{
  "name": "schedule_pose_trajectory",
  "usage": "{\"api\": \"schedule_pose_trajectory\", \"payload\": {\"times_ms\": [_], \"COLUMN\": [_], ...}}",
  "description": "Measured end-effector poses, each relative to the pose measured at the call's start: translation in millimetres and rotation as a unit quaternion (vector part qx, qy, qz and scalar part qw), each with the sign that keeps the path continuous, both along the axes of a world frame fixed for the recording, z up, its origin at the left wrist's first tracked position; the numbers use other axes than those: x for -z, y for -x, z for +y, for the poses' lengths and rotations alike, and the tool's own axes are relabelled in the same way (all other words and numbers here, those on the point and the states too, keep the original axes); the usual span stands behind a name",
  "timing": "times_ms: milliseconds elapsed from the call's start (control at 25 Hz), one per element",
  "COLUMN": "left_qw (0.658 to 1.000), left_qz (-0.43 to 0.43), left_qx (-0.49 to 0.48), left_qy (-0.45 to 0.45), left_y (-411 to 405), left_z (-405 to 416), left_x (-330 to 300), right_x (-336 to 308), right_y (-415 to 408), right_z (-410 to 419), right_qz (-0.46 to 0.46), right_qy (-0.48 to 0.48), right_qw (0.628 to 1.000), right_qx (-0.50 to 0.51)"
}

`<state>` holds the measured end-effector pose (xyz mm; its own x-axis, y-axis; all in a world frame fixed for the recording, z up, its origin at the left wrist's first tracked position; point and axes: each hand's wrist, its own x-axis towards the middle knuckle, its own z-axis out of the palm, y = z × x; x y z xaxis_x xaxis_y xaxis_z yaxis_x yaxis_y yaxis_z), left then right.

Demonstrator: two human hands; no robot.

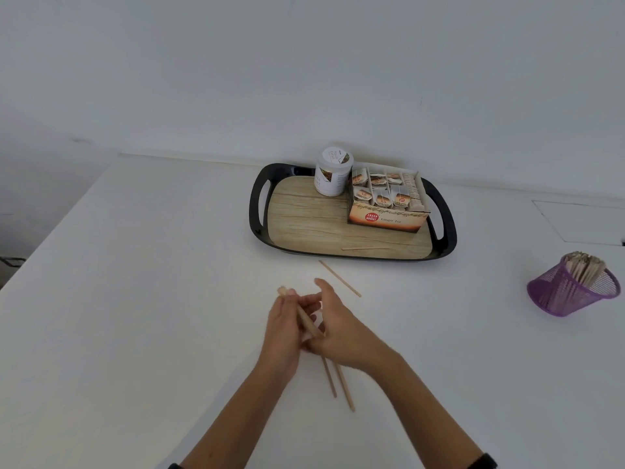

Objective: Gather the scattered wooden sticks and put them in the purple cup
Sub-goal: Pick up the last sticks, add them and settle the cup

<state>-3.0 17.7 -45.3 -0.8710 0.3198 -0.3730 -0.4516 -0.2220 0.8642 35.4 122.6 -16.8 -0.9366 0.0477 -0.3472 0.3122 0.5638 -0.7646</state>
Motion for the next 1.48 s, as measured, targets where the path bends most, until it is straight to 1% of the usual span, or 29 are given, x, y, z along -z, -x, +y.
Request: {"api": "schedule_pose_trajectory", "payload": {"times_ms": [40, 80, 120, 160, 240, 320, 360, 440, 560, 640, 760, 880, 1000, 1080, 1160, 1200, 1240, 1320, 1400, 1480], "left_qw": [0.998, 0.994, 0.990, 0.986, 0.975, 0.968, 0.966, 0.961, 0.952, 0.945, 0.940, 0.941, 0.943, 0.944, 0.944, 0.944, 0.943, 0.940, 0.935, 0.933], "left_qz": [-0.030, -0.051, -0.072, -0.096, -0.137, -0.151, -0.155, -0.165, -0.177, -0.182, -0.180, -0.179, -0.180, -0.180, -0.182, -0.183, -0.185, -0.191, -0.199, -0.200], "left_qx": [-0.039, -0.064, -0.075, -0.079, -0.072, -0.051, -0.041, -0.027, -0.009, 0.007, 0.027, 0.035, 0.039, 0.039, 0.039, 0.038, 0.036, 0.029, 0.022, 0.019], "left_qy": [-0.041, -0.071, -0.094, -0.115, -0.159, -0.195, -0.205, -0.221, -0.250, -0.271, -0.287, -0.284, -0.277, -0.275, -0.274, -0.273, -0.275, -0.283, -0.292, -0.299], "left_y": [8, 15, 22, 28, 37, 41, 42, 43, 44, 45, 45, 46, 46, 45, 46, 46, 46, 47, 47, 47], "left_z": [-5, -11, -18, -24, -35, -40, -41, -41, -44, -47, -49, -49, -49, -50, -50, -50, -50, -49, -47, -46], "left_x": [1, 1, 2, 4, 9, 13, 15, 18, 20, 23, 26, 26, 26, 26, 27, 27, 28, 30, 30, 29], "right_x": [-7, -13, -18, -24, -30, -31, -30, -24, -13, -7, 0, 6, 6, 4, 0, -3, -6, -15, -22, -23], "right_y": [2, 4, 10, 17, 38, 61, 70, 85, 97, 101, 106, 108, 113, 113, 109, 106, 102, 92, 79, 66], "right_z": [9, 19, 30, 41, 64, 90, 103, 124, 139, 142, 141, 140, 141, 141, 136, 131, 123, 99, 67, 31], "right_qz": [-0.028, -0.042, -0.035, -0.005, 0.082, 0.145, 0.158, 0.149, 0.071, 0.041, 0.034, 0.051, 0.050, 0.047, 0.079, 0.112, 0.147, 0.193, 0.185, 0.156], "right_qy": [-0.006, -0.021, -0.034, -0.040, -0.066, -0.157, -0.210, -0.306, -0.430, -0.465, -0.488, -0.488, -0.488, -0.477, -0.455, -0.425, -0.377, -0.246, -0.122, -0.044], "right_qw": [0.998, 0.996, 0.995, 0.998, 0.993, 0.968, 0.954, 0.934, 0.900, 0.883, 0.871, 0.871, 0.871, 0.877, 0.887, 0.898, 0.913, 0.938, 0.958, 0.973], "right_qx": [-0.051, -0.082, -0.083, -0.054, 0.054, 0.131, 0.142, 0.112, -0.018, -0.060, -0.053, -0.022, -0.034, -0.038, -0.015, 0.017, 0.060, 0.148, 0.185, 0.162]}}
